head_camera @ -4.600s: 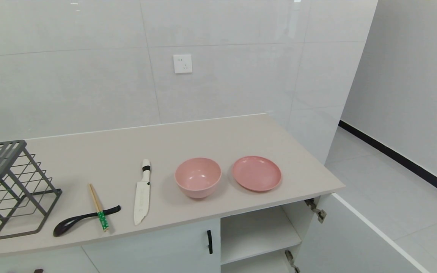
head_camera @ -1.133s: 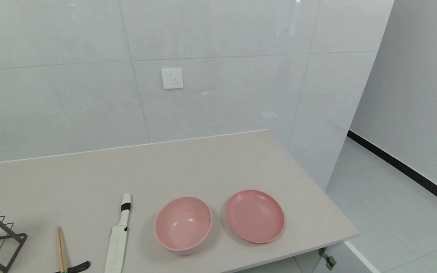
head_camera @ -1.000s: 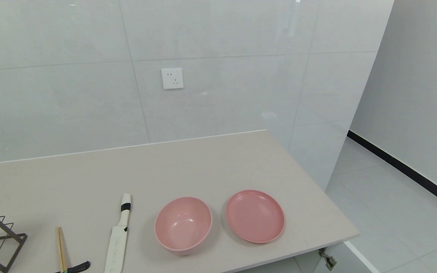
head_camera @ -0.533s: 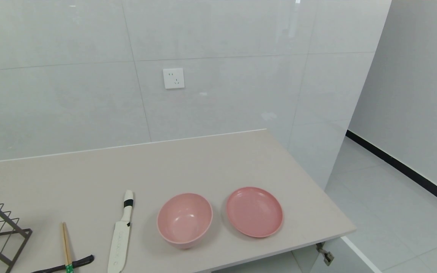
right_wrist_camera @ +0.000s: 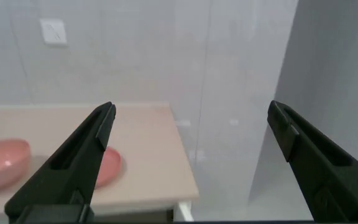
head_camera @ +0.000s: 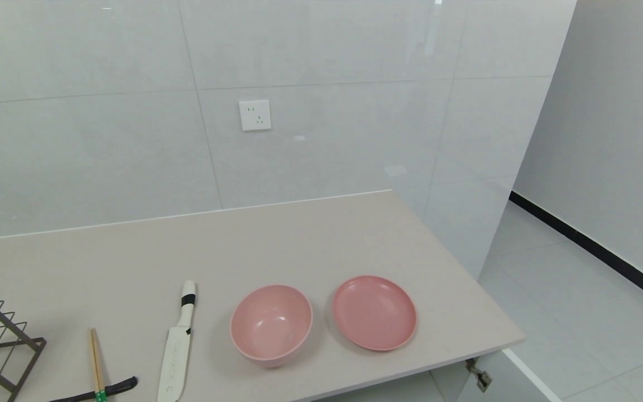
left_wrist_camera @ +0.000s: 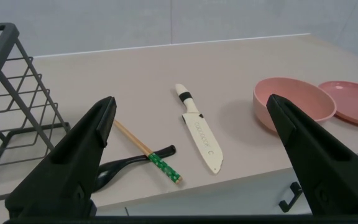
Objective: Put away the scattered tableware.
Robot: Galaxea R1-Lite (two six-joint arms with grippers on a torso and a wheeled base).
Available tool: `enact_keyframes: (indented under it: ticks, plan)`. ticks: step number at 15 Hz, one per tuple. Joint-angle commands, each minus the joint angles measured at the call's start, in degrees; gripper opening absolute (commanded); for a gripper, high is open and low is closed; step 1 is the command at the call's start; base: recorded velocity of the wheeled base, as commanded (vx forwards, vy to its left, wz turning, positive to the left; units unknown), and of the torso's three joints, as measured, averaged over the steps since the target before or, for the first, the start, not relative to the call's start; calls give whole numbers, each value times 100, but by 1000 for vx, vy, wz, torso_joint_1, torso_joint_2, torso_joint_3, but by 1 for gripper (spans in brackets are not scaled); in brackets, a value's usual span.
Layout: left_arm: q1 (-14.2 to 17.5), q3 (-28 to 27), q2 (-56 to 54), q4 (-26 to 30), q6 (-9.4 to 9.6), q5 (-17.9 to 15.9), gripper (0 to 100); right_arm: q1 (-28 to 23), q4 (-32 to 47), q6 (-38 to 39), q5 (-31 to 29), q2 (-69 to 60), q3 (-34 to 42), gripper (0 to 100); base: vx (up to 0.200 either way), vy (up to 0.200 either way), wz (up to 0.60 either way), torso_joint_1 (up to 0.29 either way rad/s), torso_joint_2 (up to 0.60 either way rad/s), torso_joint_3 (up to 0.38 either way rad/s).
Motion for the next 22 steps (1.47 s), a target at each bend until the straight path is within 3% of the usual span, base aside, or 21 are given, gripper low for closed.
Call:
enact_keyframes:
  ticks: [1, 2, 3, 5, 6, 8, 14, 22]
  plan:
    - [1, 1, 9, -1, -9, -6, 100, 59, -279, -474, 1028, 2650, -2297, 100, 0, 0, 0, 0, 0, 0]
    - [1, 1, 9, -1, -18, 3, 100, 86, 512, -835, 1564, 3494, -2183, 100, 0, 0, 0, 0, 0, 0]
    - [1, 1, 9, -1, -27, 3, 100, 182, 864, -993, 1687, 3933, -2183, 100, 0, 0, 0, 0, 0, 0]
    - [1, 1, 9, -1, -9, 3, 100, 965, 1022, -1063, 1660, 5392, -2235, 100, 0, 0, 0, 0, 0, 0]
    - [1, 1, 9, -1, -9, 3, 100, 965, 1022, -1063, 1660, 5392, -2235, 100, 0, 0, 0, 0, 0, 0]
    - [1, 1, 9, -1, -18, -6, 100, 1474, 503, -1063, 1405, 6904, -2139, 100, 0, 0, 0, 0, 0, 0]
    - [1, 1, 9, 8, -9, 3, 100, 1993, -1228, -1098, 1072, 8767, -1954, 100, 0, 0, 0, 0, 0, 0]
    - [1, 1, 9, 8, 9, -6, 100, 2002, -2230, -1055, 1010, 9655, -2068, 100, 0, 0, 0, 0, 0, 0]
